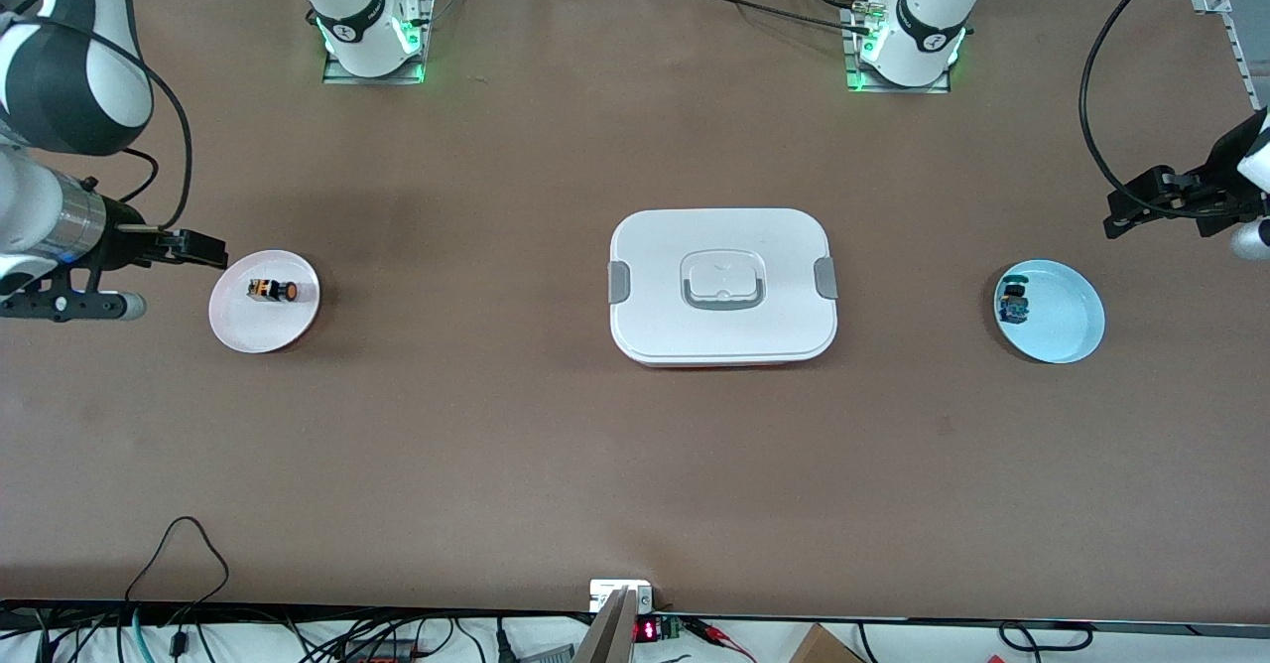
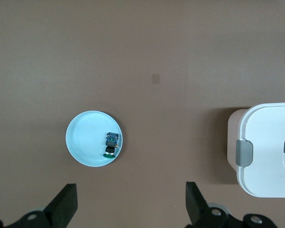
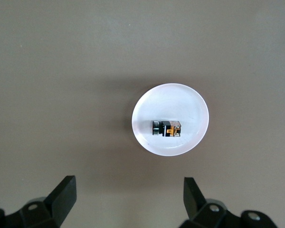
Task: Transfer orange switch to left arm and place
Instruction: 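Move the right gripper over the orange switch on the white plate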
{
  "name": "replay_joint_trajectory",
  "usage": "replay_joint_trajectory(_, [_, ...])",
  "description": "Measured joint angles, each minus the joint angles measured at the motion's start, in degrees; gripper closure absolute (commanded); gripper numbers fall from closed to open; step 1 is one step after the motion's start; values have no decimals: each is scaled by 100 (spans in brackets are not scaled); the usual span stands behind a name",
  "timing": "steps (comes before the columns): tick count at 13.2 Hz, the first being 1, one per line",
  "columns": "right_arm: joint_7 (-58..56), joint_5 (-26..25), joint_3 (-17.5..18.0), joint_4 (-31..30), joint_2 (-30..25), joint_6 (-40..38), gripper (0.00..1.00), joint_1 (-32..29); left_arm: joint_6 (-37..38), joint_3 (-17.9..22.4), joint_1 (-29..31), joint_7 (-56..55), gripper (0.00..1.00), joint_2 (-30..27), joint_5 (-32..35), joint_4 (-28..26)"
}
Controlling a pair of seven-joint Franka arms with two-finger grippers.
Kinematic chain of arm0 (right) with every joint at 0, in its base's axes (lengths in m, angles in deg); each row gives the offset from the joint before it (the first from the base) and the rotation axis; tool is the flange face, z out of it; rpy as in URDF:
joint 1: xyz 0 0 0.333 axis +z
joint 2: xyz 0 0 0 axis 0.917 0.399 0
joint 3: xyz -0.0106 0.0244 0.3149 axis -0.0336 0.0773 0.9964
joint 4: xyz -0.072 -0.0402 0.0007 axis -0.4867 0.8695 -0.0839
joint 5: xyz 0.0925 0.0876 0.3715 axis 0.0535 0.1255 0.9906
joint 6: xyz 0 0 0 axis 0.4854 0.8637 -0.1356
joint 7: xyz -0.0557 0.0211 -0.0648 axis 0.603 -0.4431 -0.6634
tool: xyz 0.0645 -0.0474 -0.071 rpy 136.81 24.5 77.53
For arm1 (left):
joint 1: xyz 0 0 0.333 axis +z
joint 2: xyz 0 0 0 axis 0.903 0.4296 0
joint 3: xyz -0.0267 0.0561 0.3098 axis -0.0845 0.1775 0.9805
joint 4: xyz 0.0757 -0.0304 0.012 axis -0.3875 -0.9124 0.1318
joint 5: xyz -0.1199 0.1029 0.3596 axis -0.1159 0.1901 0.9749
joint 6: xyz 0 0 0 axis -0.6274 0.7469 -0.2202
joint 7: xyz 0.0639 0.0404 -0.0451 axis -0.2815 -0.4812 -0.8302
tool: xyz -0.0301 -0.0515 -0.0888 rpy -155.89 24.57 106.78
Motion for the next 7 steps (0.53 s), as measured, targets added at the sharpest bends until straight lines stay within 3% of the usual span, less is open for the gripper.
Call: replay_joint_trajectory(7, [10,76,-39,-279,631,750,0,-216,0,0,0,0,0,1,0,0])
